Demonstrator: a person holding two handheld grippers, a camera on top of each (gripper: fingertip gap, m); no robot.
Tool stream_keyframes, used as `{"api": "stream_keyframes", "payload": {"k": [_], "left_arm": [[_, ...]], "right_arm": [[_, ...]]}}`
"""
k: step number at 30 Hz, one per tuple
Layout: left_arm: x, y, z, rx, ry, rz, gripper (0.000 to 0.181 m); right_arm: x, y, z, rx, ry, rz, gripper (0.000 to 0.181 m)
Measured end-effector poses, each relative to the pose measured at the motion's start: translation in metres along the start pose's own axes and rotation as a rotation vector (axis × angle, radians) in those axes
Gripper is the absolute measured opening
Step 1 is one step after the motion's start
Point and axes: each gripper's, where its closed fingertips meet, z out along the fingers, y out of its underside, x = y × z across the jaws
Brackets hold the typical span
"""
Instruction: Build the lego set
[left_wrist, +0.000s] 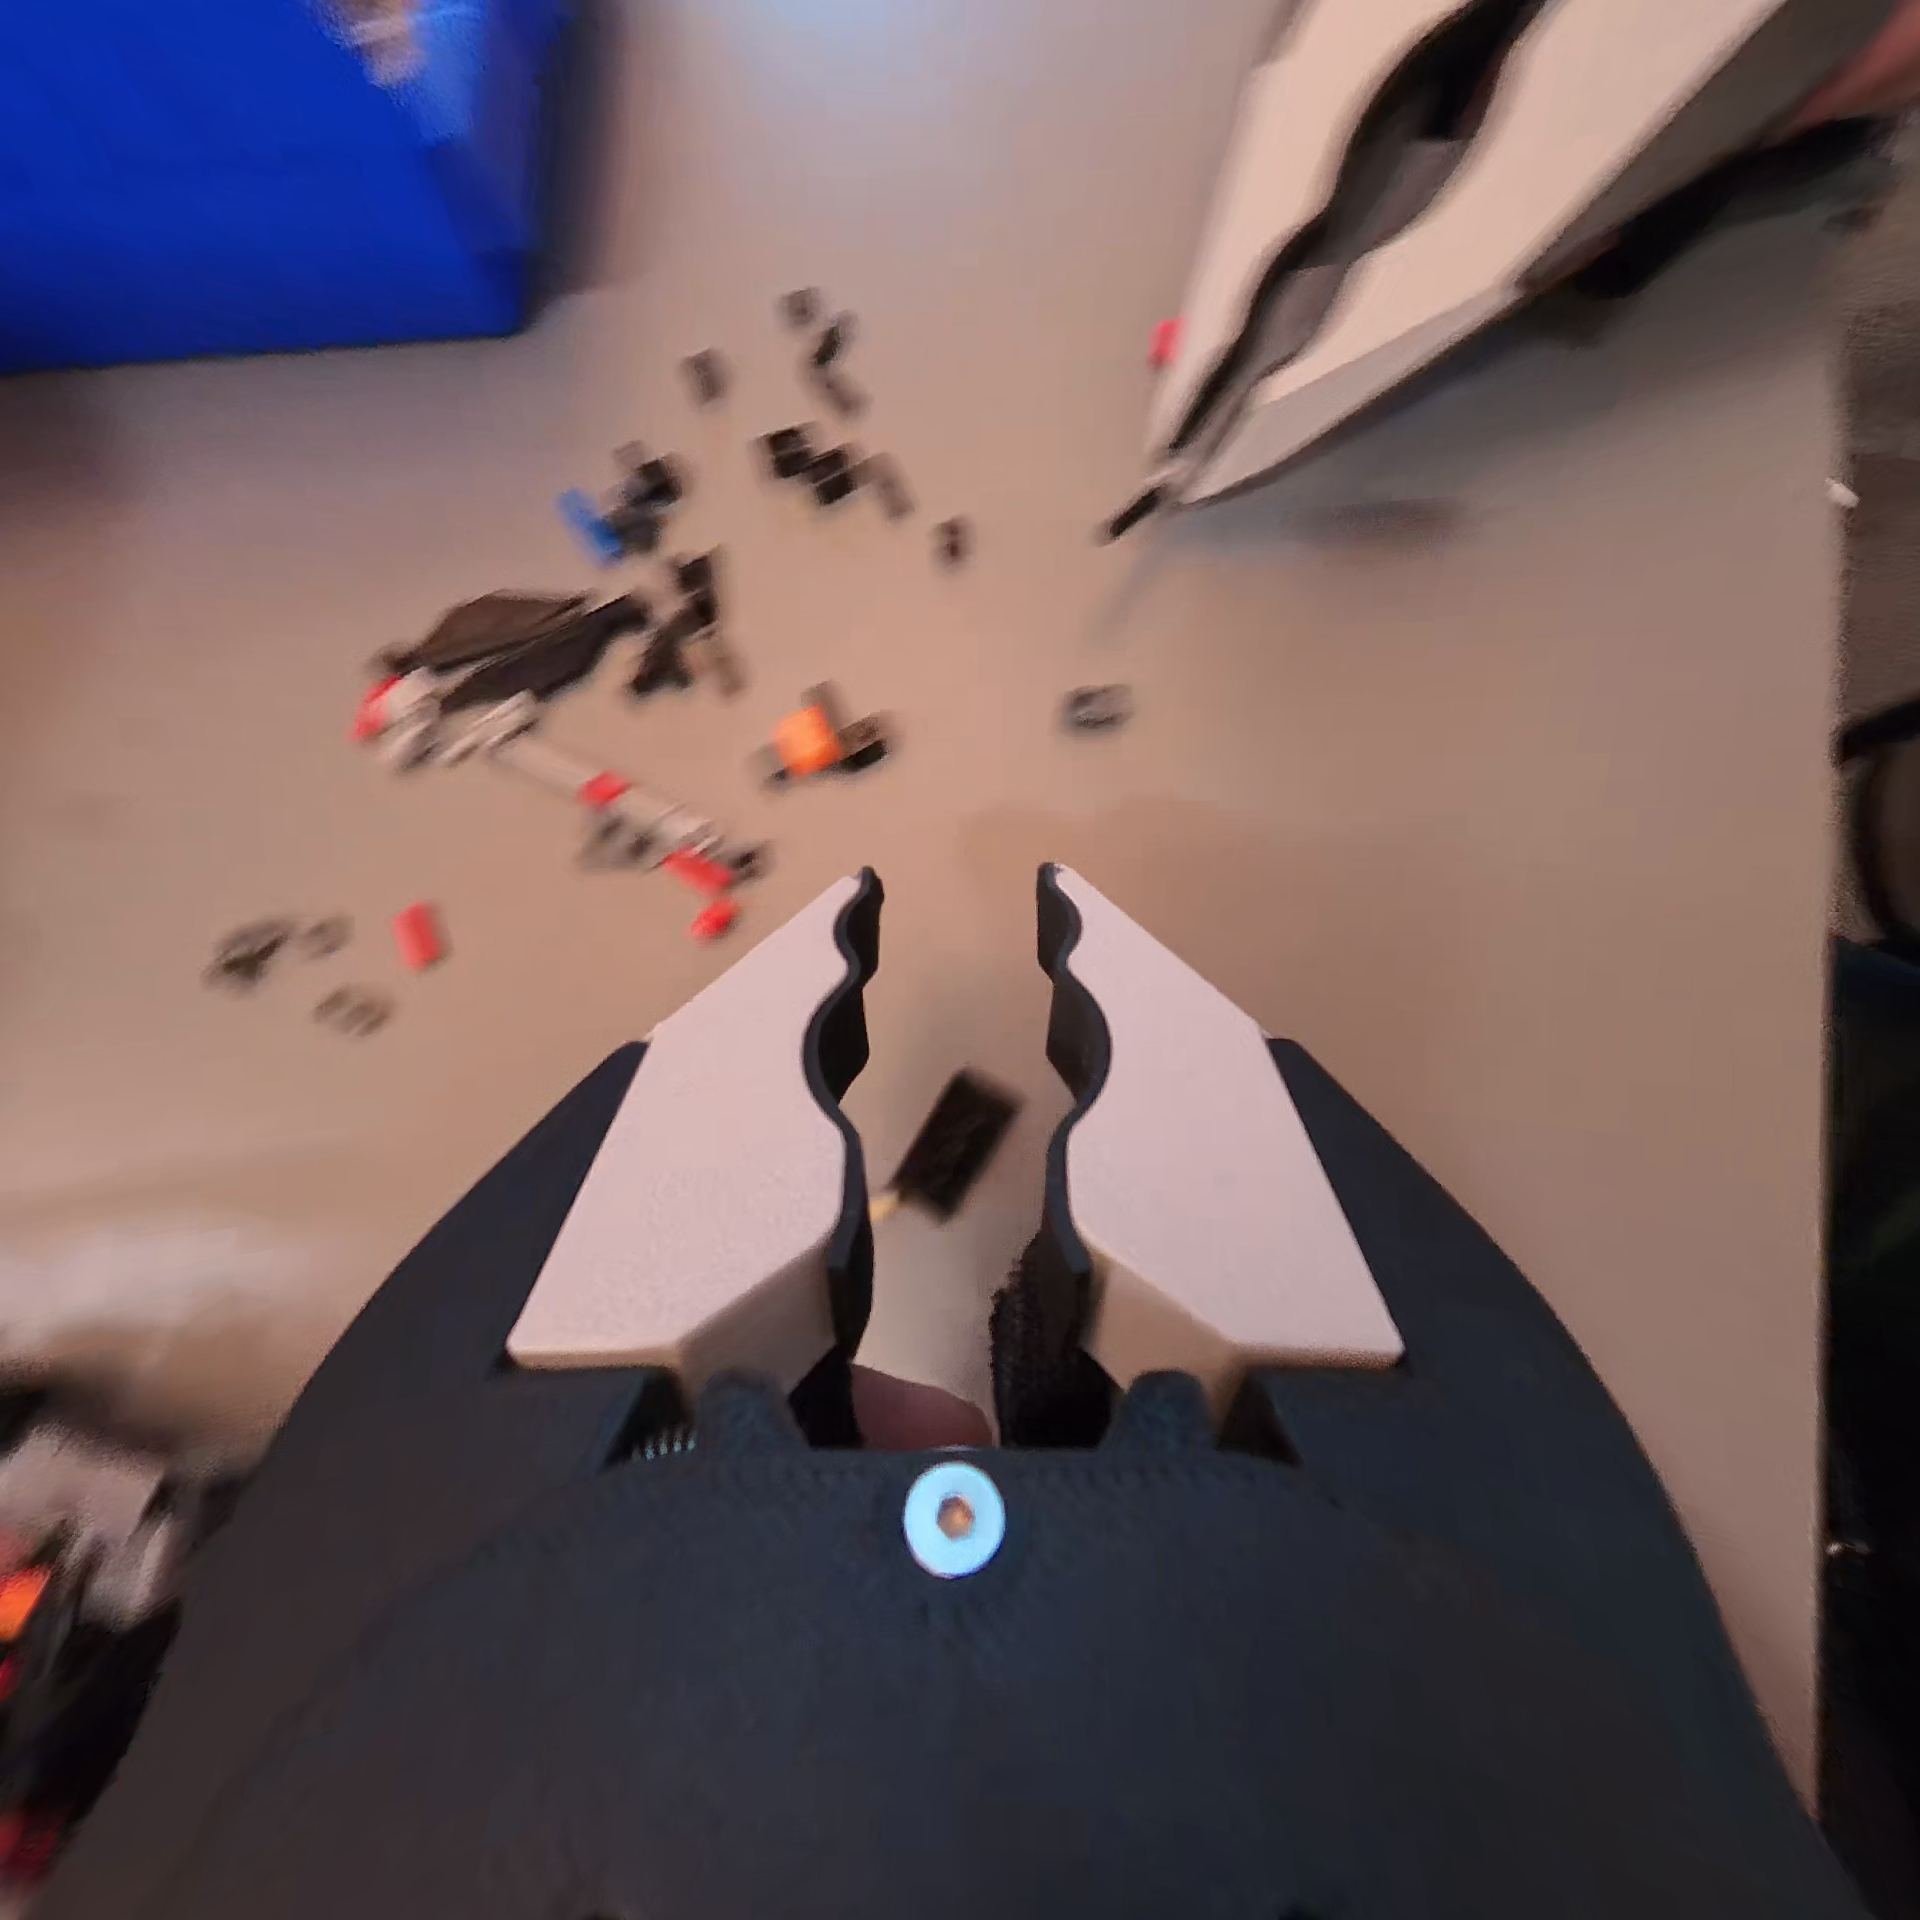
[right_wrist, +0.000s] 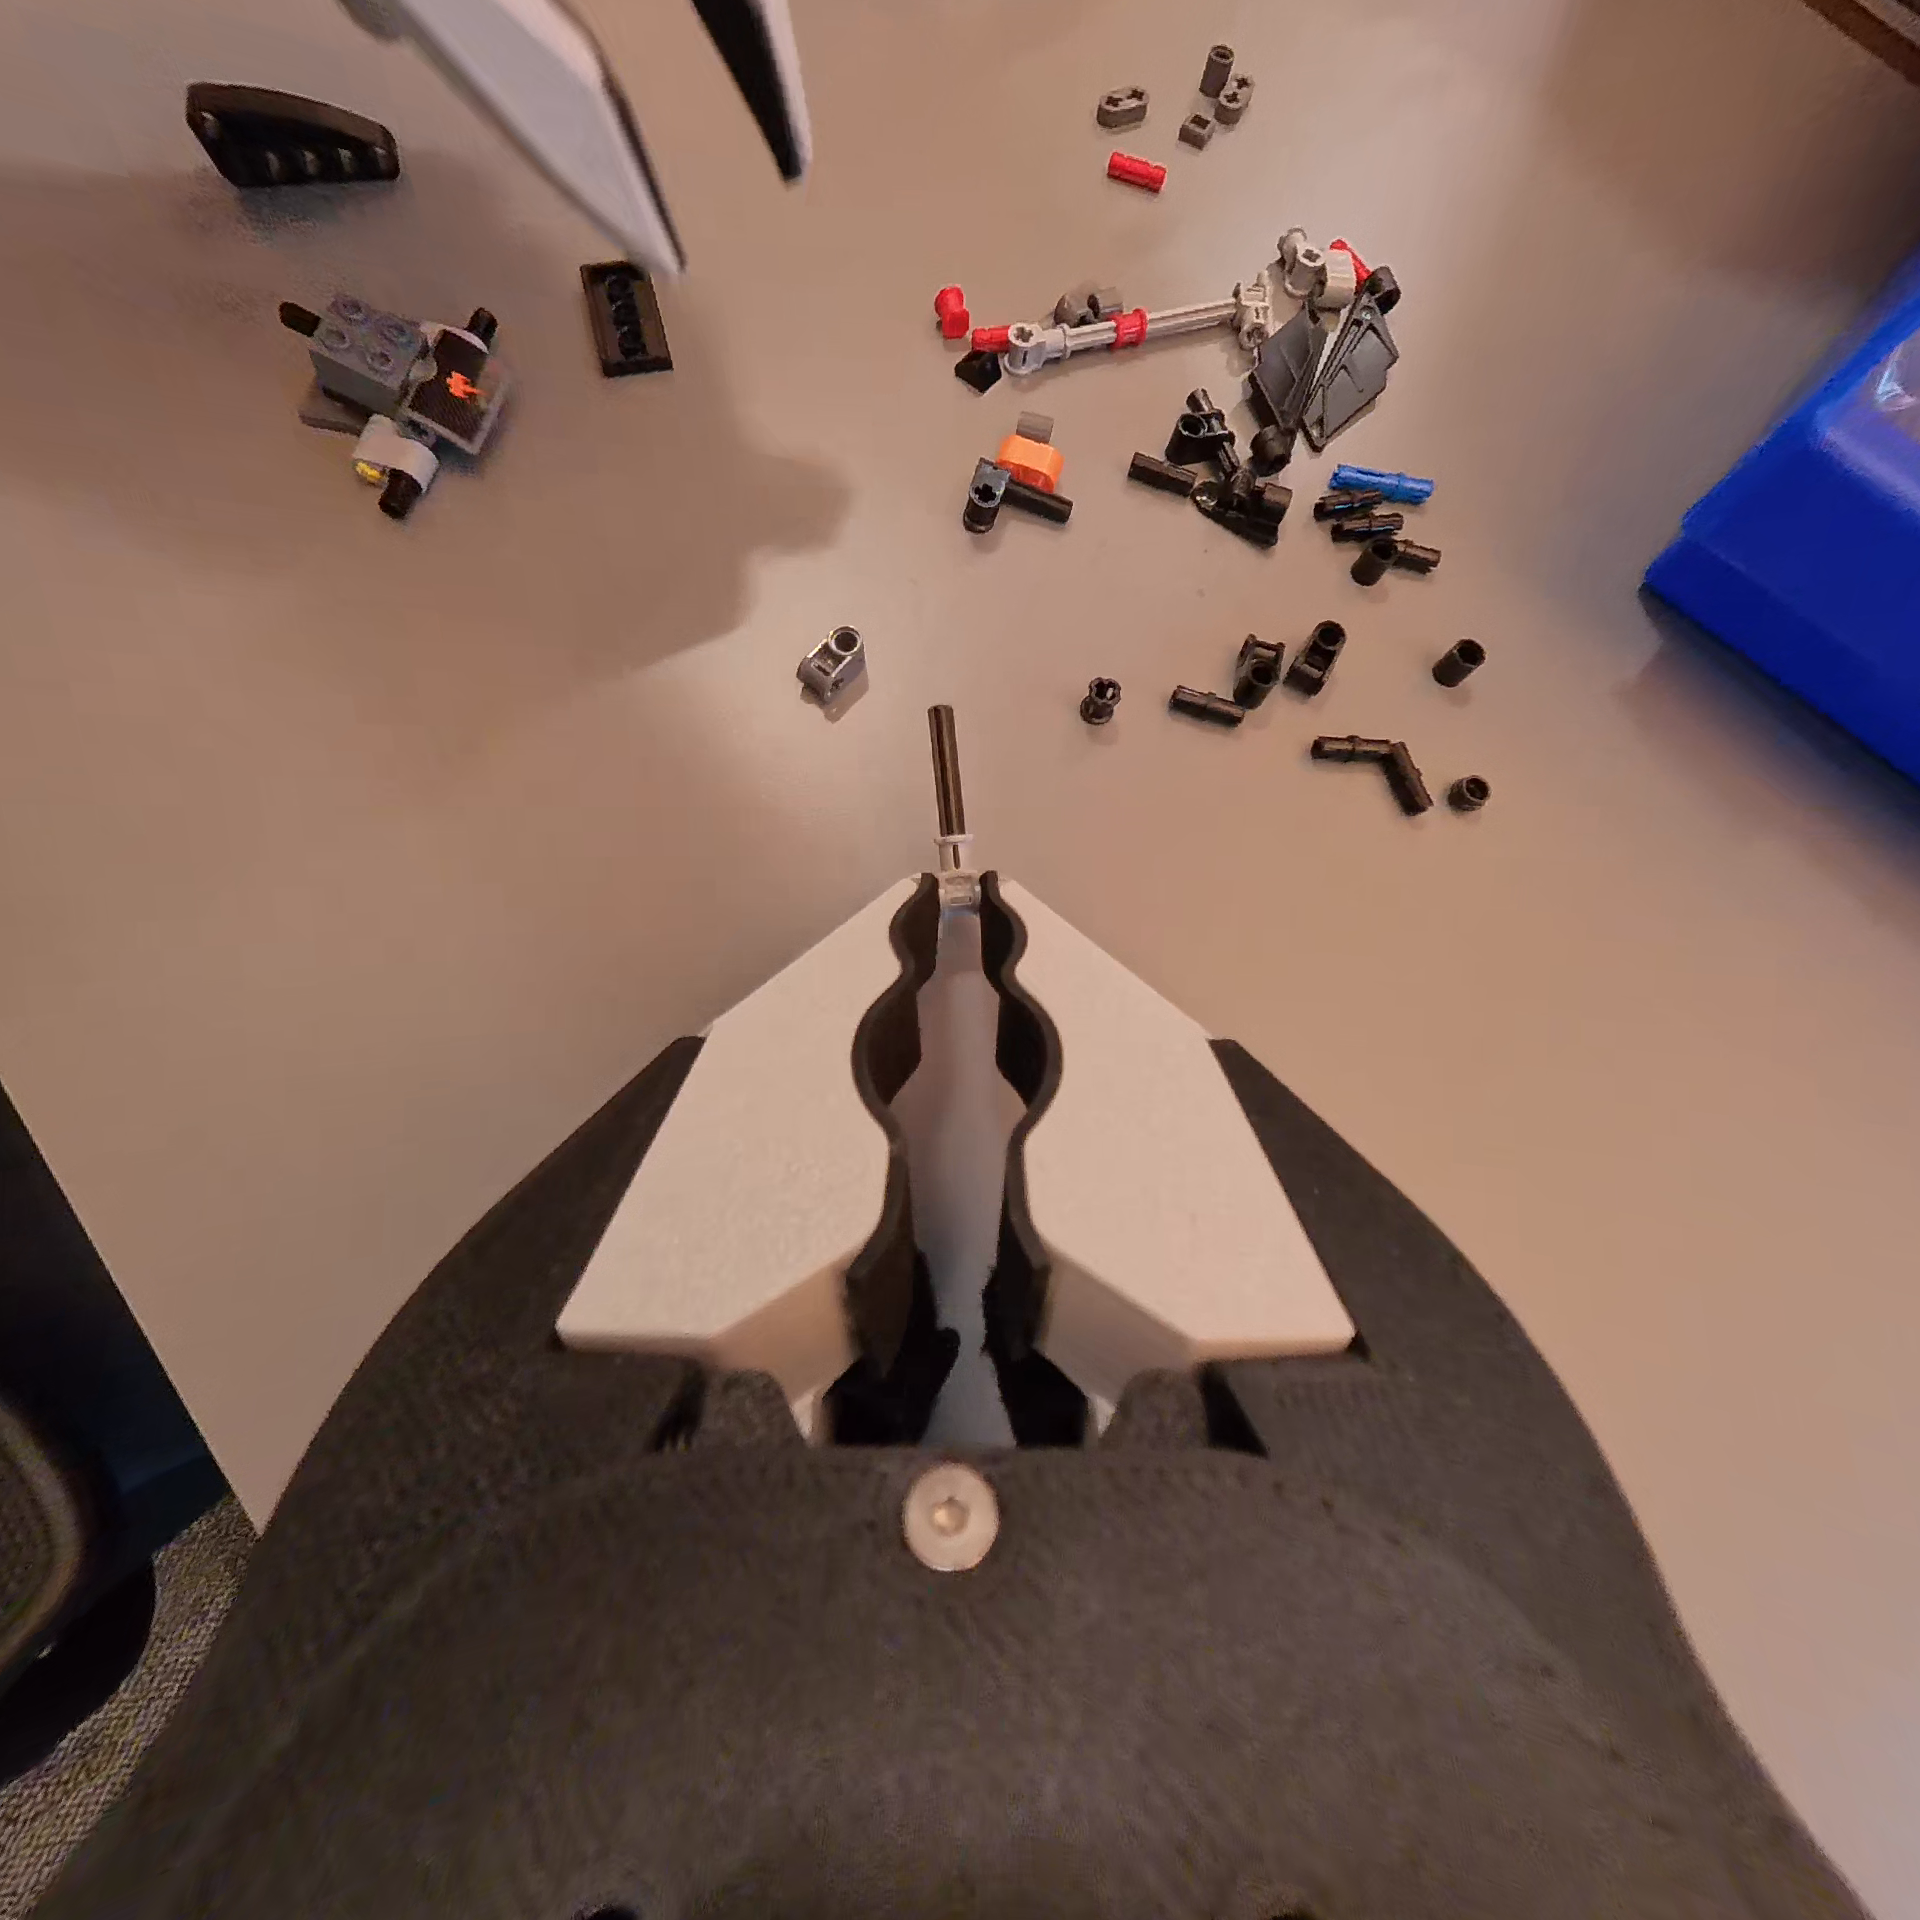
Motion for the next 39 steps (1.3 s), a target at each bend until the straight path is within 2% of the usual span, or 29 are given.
{"api": "stream_keyframes", "payload": {"k": [3,9,20,24,30,36,39], "left_arm": [[0.017,-0.005,0.021,-0.049,0.021,0.065,0.031],[0.025,-0.011,0.052,-0.107,0.062,0.046,0.032],[0.027,-0.014,0.063,-0.102,0.058,0.01,0.014],[0.027,-0.014,0.061,-0.099,0.052,0.018,0.013],[0.021,-0.016,0.036,-0.03,0.0,0.016,0.013],[0.005,0.007,-0.014,0.035,-0.08,-0.051,0.013],[-0.001,0.02,-0.038,0.063,-0.119,-0.088,0.013]], "right_arm": [[0.0,0.0,0.0,-0.002,0.005,-0.006,0.006],[-0.002,0.001,0.001,-0.005,0.008,-0.023,0.006],[-0.003,0.001,0.001,-0.008,0.007,-0.041,0.006],[-0.002,0.001,0.002,-0.008,0.007,-0.04,0.006],[-0.001,-0.001,0.001,0.003,0.017,-0.04,0.006],[-0.01,-0.016,0.002,0.037,-0.011,-0.045,0.006],[-0.017,-0.033,0.006,0.05,-0.019,-0.076,0.006]]}}
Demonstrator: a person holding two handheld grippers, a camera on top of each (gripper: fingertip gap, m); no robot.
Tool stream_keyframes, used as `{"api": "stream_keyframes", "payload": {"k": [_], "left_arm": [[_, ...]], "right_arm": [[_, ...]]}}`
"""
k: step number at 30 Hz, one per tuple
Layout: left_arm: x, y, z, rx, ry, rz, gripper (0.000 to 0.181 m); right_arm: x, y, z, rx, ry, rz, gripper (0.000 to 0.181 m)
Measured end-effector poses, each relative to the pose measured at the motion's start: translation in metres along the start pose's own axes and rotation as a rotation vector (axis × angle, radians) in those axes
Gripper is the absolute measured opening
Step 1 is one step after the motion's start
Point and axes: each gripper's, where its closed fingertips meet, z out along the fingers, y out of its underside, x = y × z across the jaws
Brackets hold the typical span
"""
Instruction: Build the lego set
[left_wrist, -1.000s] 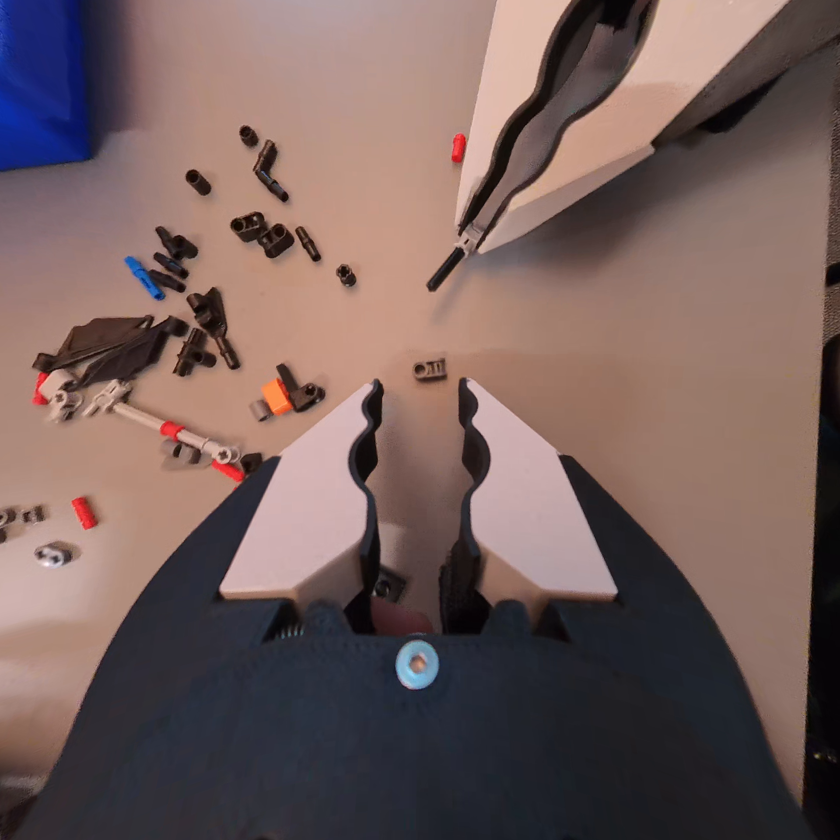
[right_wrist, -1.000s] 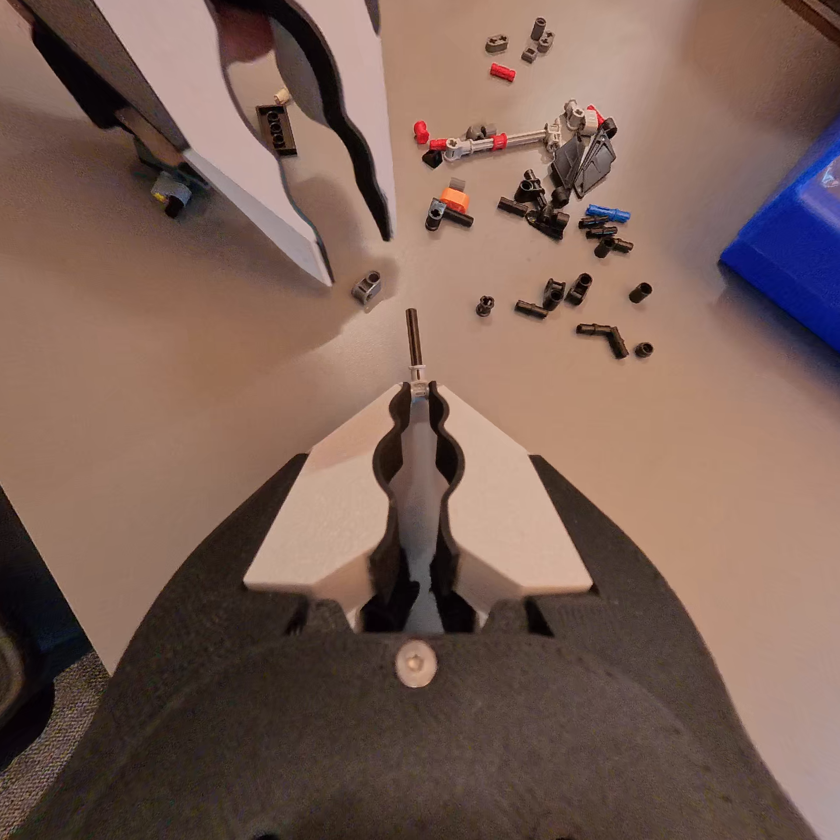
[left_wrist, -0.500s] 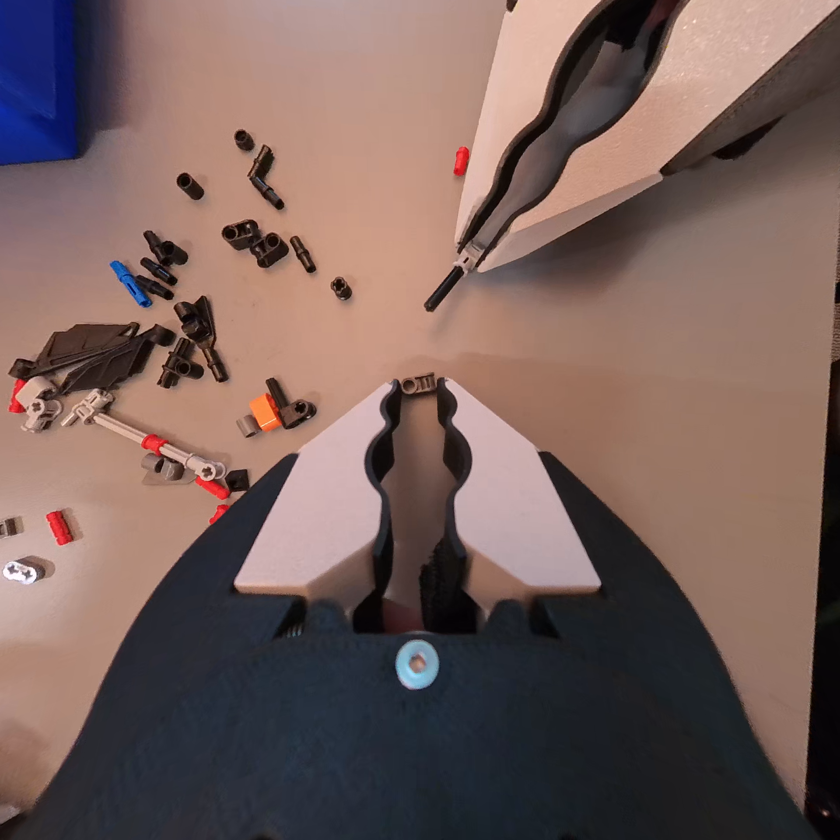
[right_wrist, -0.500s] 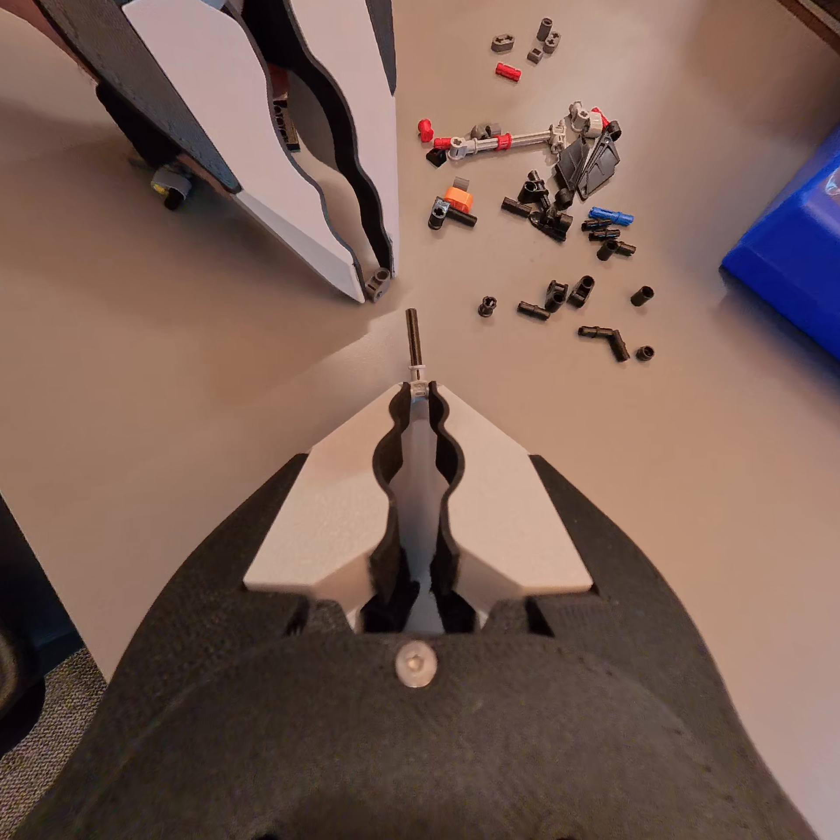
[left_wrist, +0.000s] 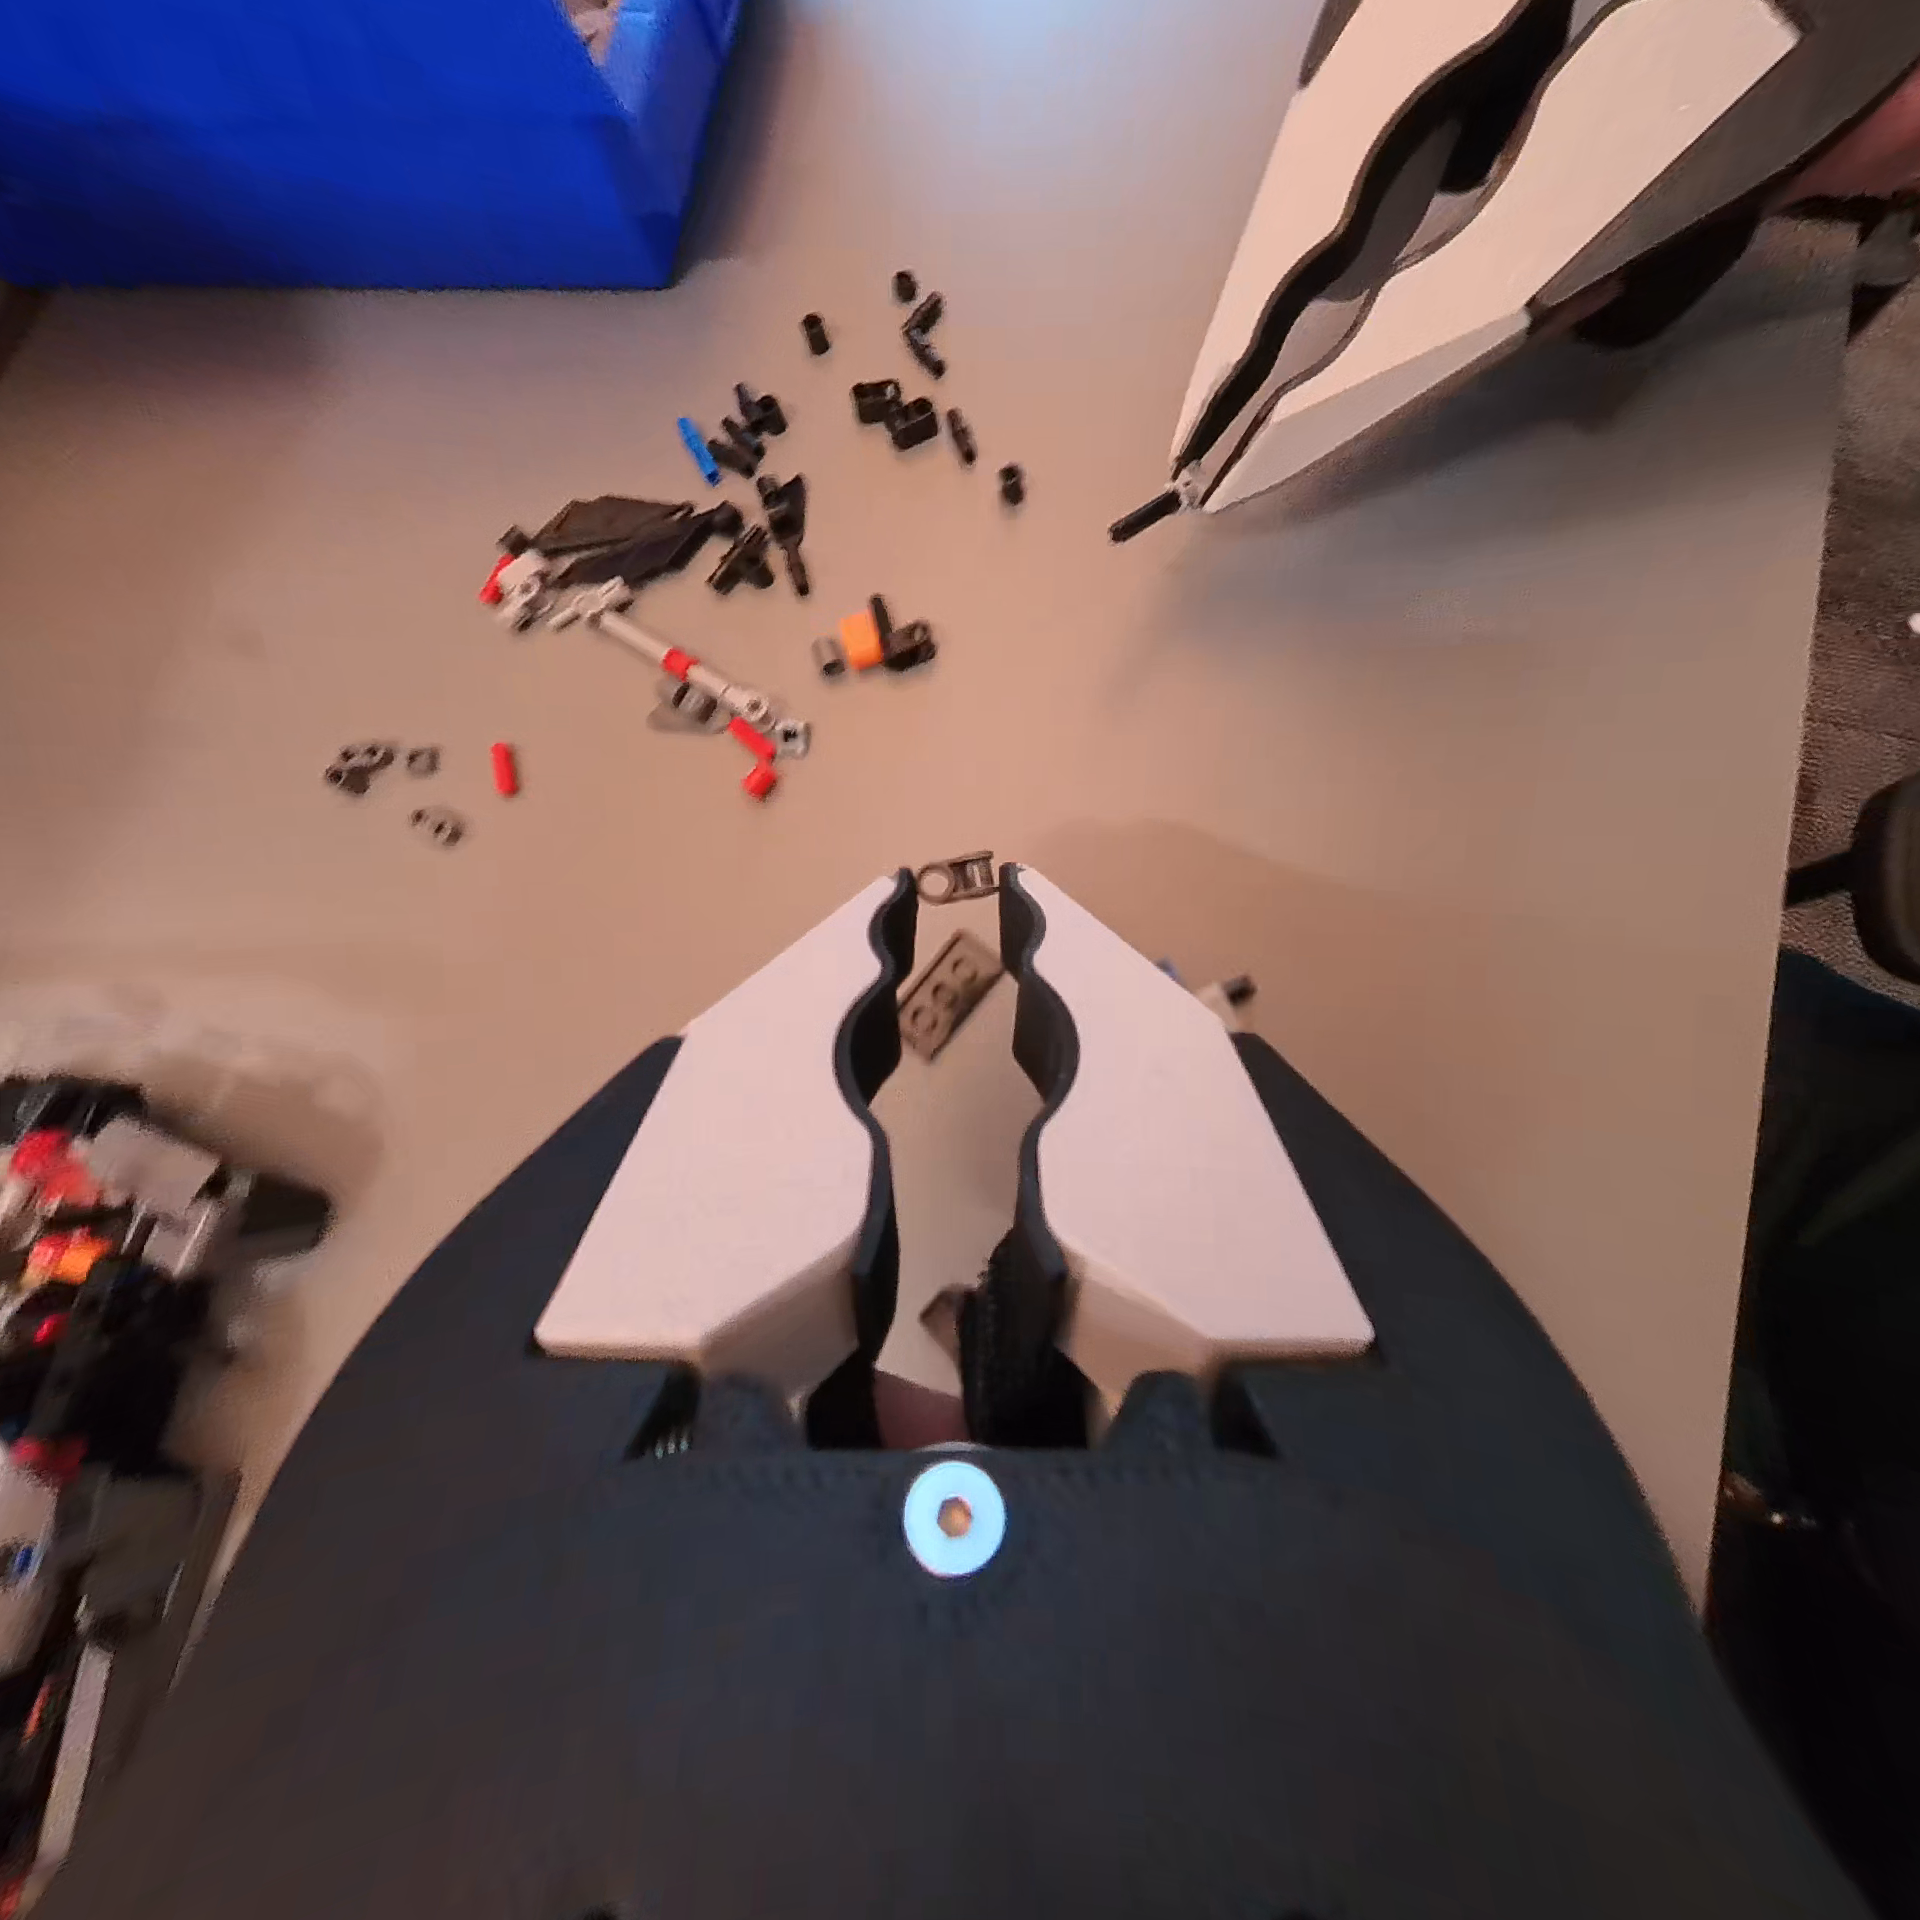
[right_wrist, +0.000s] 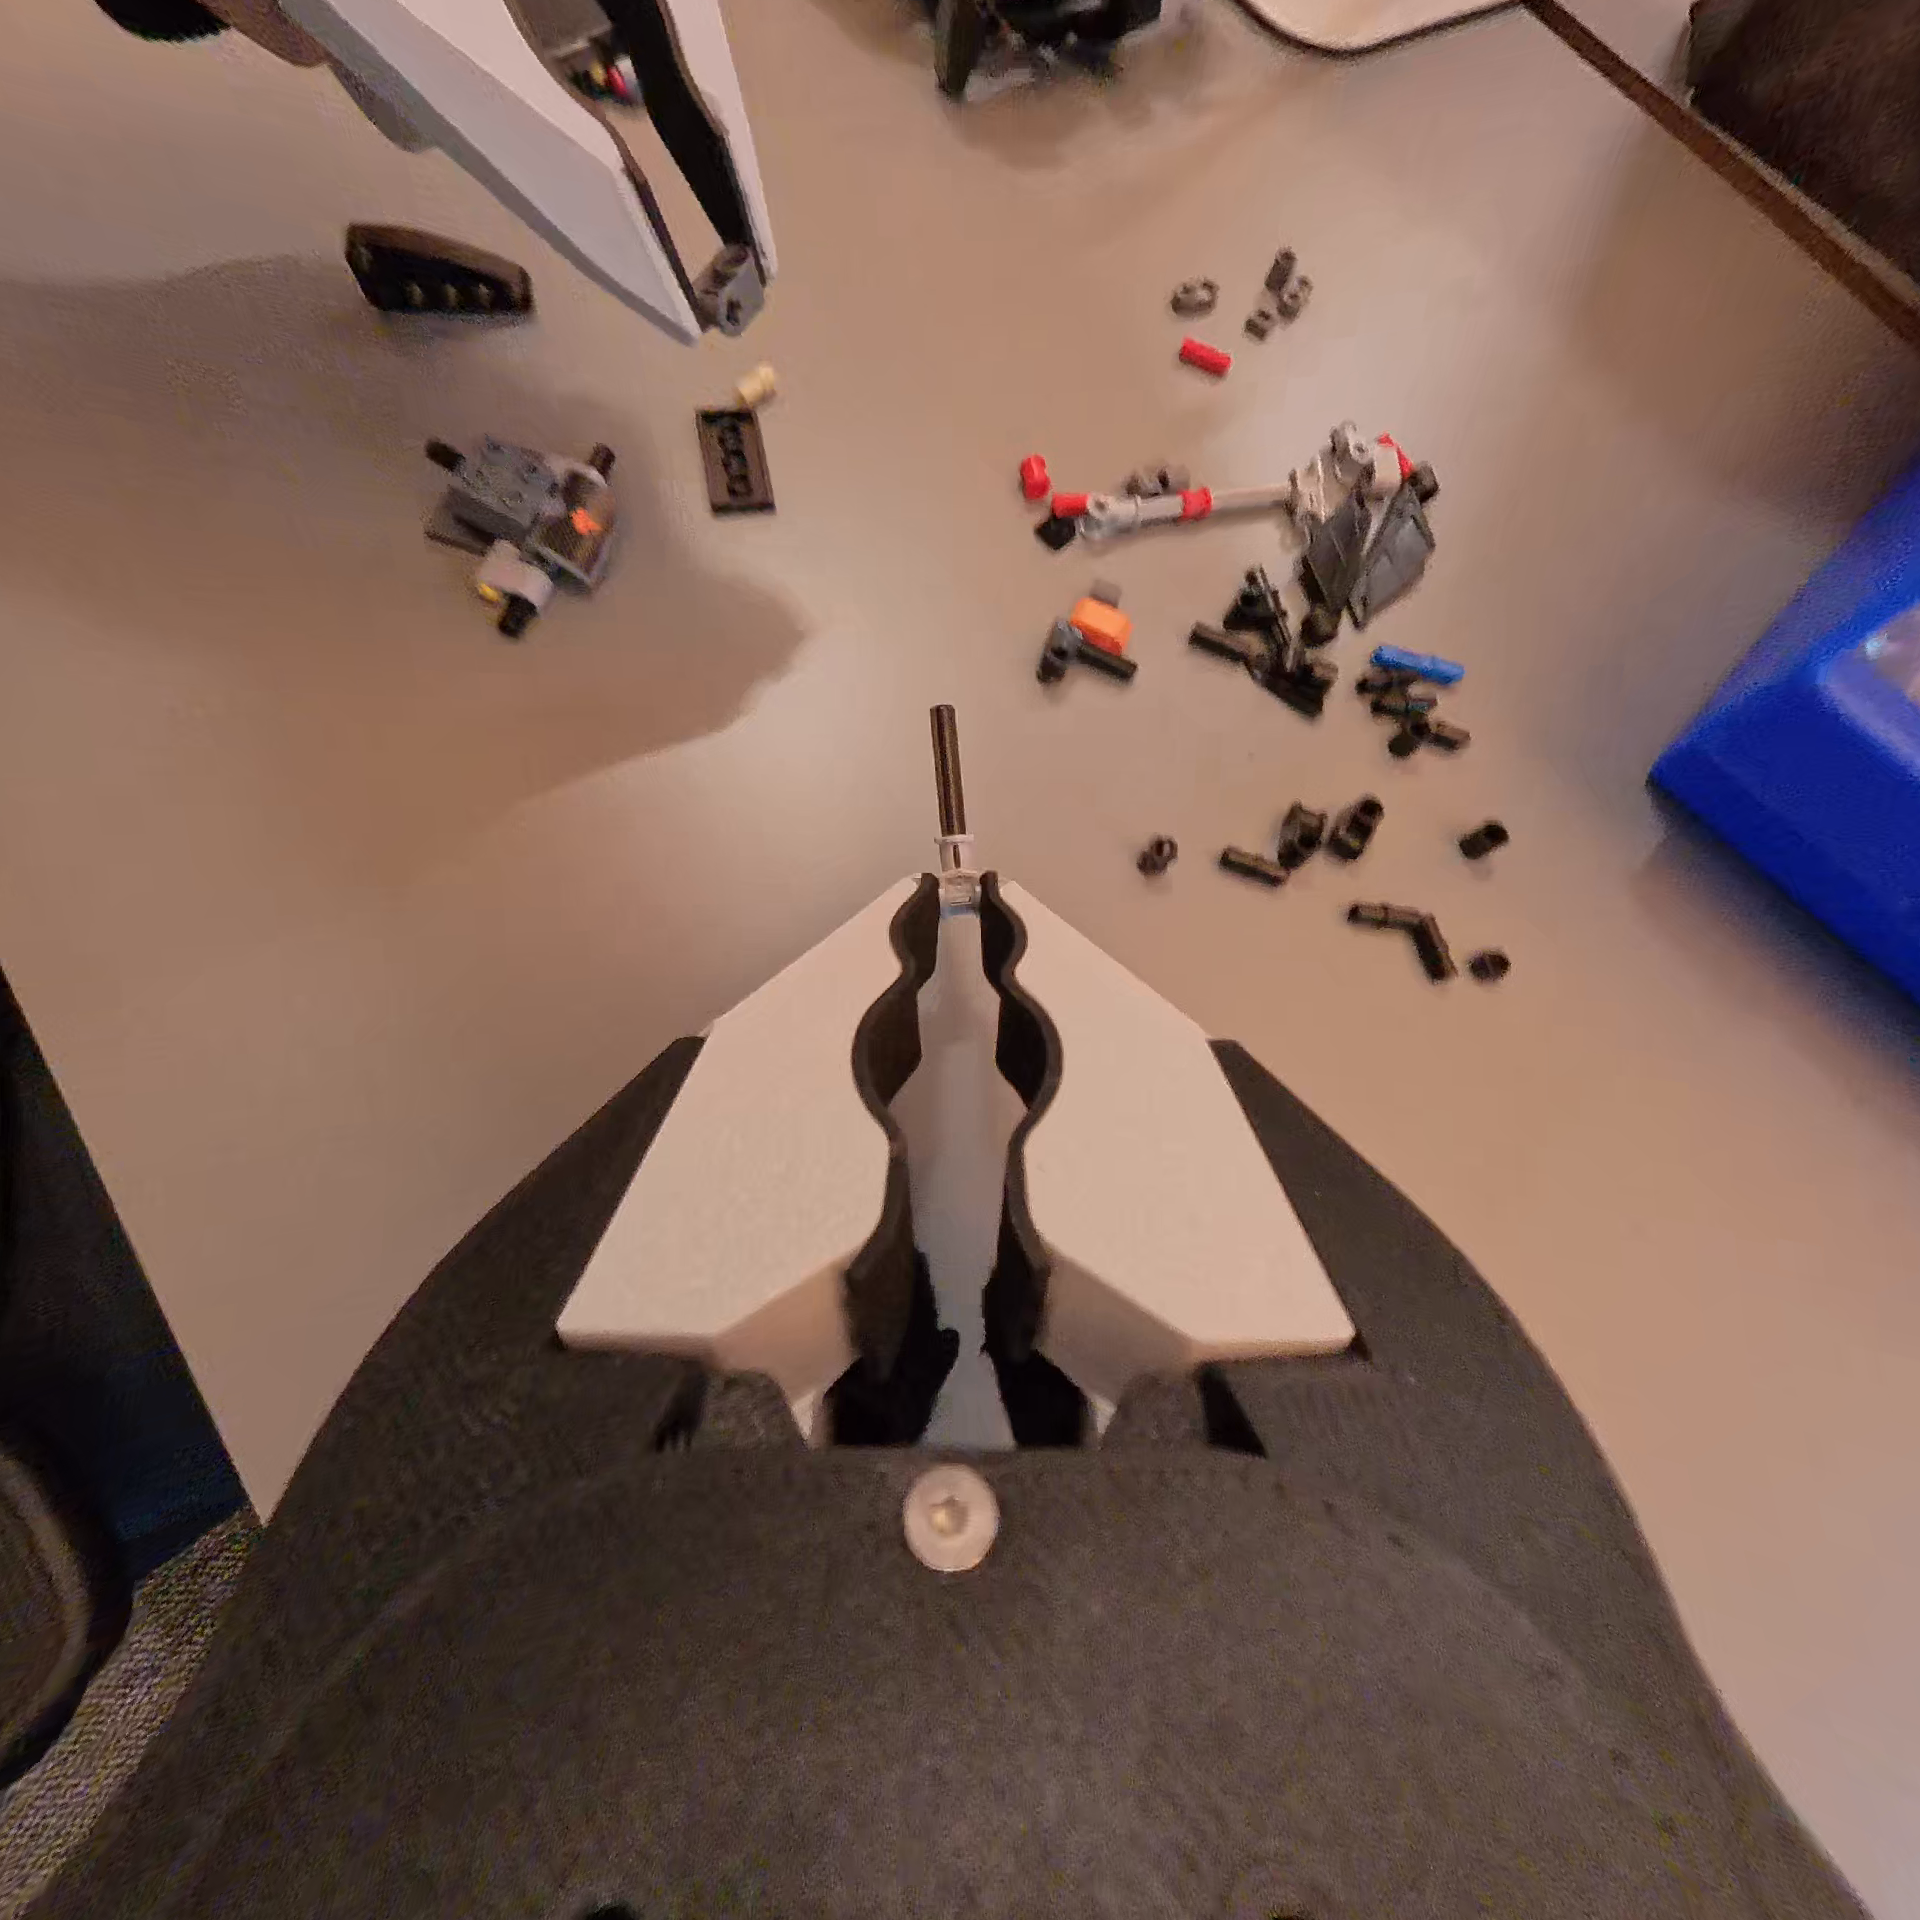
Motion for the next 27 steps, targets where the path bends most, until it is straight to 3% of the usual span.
{"api": "stream_keyframes", "payload": {"k": [13,20,27], "left_arm": [[-0.016,0.052,-0.058,0.085,-0.045,-0.113,0.013],[-0.024,0.063,-0.079,0.211,0.006,-0.247,0.013],[-0.033,0.082,-0.09,0.238,0.005,-0.294,0.013]], "right_arm": [[-0.049,-0.086,0.036,0.046,-0.092,-0.173,0.006],[-0.071,-0.113,0.053,0.05,-0.131,-0.214,0.006],[-0.081,-0.131,0.063,0.037,-0.139,-0.24,0.006]]}}
